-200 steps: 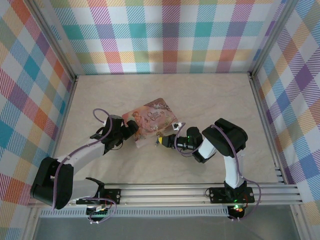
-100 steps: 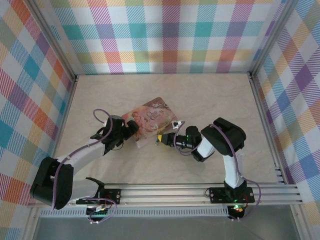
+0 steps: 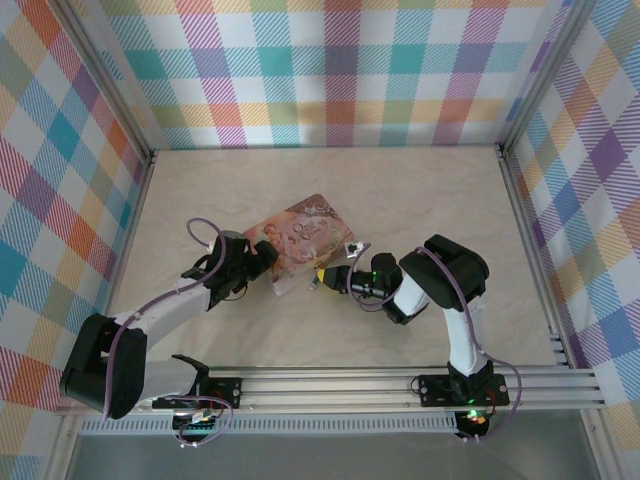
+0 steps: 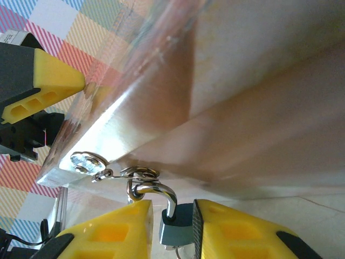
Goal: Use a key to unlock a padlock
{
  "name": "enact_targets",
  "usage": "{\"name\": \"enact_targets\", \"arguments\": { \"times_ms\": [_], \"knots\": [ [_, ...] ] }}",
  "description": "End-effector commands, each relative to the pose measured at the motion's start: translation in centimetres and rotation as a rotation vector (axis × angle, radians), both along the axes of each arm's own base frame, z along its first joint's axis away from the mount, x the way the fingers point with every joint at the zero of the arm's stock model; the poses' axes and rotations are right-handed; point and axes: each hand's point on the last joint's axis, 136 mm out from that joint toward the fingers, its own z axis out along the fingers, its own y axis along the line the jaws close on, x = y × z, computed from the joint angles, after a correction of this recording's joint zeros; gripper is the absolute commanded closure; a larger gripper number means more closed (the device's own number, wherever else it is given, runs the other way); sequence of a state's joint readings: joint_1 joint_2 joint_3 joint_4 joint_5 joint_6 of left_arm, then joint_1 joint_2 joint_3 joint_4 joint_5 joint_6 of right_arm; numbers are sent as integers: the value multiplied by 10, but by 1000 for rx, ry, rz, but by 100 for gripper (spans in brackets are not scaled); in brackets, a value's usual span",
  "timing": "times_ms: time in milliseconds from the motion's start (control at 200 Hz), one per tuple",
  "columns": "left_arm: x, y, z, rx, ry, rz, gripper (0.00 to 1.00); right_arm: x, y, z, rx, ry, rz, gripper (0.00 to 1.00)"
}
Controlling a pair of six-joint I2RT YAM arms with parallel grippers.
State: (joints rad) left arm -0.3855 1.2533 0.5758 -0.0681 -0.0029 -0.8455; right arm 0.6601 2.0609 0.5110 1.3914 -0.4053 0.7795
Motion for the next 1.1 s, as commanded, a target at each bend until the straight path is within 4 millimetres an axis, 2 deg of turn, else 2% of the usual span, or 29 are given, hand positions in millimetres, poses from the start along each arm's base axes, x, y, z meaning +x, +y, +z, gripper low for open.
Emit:
{"name": "enact_targets", "arguments": {
  "times_ms": [0, 545, 1095],
  "knots": [
    [-27, 6, -27, 61, 116, -23, 4, 6, 2, -2, 12, 8, -13, 74],
    [-27, 3, -27, 66, 116, -30, 4, 10, 10, 6, 44, 29, -27, 78],
    [-30, 4, -28, 73, 119, -27, 4, 17, -1, 7, 30, 21, -107, 95]
  ]
}}
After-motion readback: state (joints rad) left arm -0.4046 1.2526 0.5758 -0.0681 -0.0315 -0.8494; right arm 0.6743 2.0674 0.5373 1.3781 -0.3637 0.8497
